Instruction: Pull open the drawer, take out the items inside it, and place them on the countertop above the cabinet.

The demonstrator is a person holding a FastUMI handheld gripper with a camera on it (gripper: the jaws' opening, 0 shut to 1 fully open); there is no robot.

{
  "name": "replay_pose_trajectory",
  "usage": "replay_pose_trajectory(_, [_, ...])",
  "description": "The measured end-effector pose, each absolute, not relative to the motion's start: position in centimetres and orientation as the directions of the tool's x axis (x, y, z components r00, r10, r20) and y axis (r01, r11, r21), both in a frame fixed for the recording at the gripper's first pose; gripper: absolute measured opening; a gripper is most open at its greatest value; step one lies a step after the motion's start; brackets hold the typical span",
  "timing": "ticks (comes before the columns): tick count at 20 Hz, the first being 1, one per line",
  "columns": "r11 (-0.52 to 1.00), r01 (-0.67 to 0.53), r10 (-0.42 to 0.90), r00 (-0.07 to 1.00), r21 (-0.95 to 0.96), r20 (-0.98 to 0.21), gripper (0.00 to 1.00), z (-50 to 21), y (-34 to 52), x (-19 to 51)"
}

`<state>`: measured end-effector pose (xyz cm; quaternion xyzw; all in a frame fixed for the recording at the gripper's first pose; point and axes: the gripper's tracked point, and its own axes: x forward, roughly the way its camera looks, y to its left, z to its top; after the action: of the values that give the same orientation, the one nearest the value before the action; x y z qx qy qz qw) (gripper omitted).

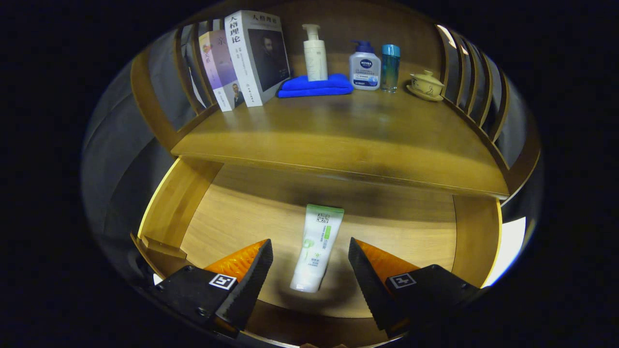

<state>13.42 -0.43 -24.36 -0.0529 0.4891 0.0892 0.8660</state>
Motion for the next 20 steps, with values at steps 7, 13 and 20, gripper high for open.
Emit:
replay_pose_trajectory(7, [0.953,-0.294,0.049,0.401,-0.078,-0.915,0.99,-26.1,-0.2,12.9])
replay_pose_trajectory(13, [0.968,-0.251,0.052,0.270,-0.018,-0.961,0.98,-27.8,-0.3,12.8])
replay_pose_trajectory(20, [0.966,-0.255,0.006,0.182,-0.041,-0.983,0.81,-29.5,-0.7,12.8])
